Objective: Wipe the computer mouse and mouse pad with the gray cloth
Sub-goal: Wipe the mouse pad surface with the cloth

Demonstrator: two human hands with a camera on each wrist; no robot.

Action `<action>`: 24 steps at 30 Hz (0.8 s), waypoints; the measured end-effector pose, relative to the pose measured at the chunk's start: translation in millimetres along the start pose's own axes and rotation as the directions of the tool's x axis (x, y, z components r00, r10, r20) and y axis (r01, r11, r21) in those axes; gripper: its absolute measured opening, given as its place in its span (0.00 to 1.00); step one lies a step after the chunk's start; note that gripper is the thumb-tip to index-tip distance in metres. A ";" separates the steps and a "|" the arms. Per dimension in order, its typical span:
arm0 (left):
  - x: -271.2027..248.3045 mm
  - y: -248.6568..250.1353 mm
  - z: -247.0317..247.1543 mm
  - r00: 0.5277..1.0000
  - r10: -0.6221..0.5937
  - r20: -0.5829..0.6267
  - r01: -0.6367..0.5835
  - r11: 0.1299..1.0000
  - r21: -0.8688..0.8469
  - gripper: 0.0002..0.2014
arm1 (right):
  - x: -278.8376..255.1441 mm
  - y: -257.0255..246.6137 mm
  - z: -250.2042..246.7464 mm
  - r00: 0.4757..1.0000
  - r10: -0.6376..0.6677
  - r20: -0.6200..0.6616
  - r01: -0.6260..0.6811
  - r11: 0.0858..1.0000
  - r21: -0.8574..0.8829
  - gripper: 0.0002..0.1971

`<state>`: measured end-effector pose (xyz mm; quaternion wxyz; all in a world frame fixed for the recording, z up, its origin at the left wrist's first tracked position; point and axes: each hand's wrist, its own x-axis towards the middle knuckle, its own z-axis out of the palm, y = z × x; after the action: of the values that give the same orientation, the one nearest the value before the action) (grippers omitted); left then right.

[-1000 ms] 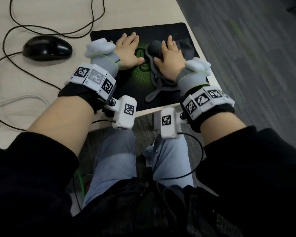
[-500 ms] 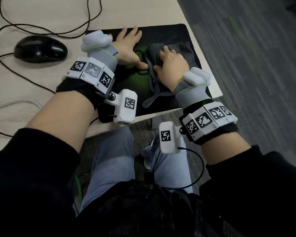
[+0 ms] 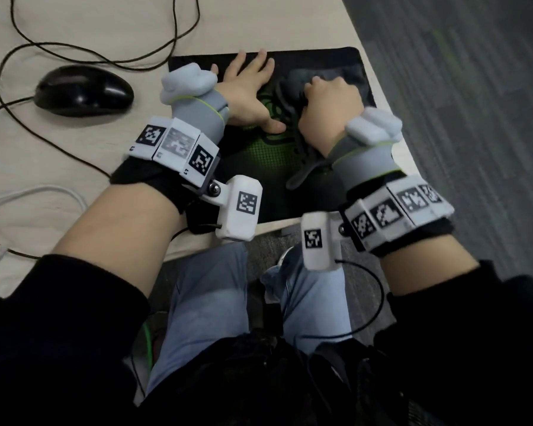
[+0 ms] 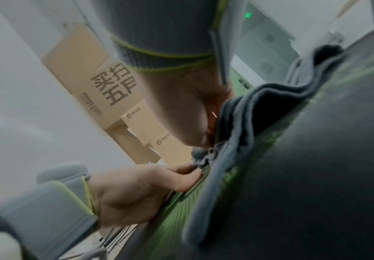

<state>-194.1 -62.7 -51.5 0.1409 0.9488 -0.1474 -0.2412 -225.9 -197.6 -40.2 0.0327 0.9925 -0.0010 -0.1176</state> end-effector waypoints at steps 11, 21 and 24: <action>-8.1 3.5 -3.5 0.999 -0.036 -0.007 0.036 0.996 -0.077 0.55 | 29.3 -1.0 -5.2 0.993 -0.115 0.011 0.109 0.965 0.239 0.28; 2.4 -0.7 -0.9 1.000 -0.023 -0.008 0.023 1.000 -0.017 0.55 | 5.7 4.4 -0.3 0.990 -0.140 0.031 0.134 0.979 0.152 0.28; 3.4 -0.6 -1.7 0.997 -0.075 -0.019 0.074 0.996 -0.046 0.59 | 25.8 -5.7 -10.9 0.978 -0.201 0.059 0.189 0.968 0.164 0.29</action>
<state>-190.2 -63.0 -51.7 0.1547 0.9527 -0.1049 -0.2399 -198.3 -191.5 -36.0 -0.0574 0.9821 0.0861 -0.1571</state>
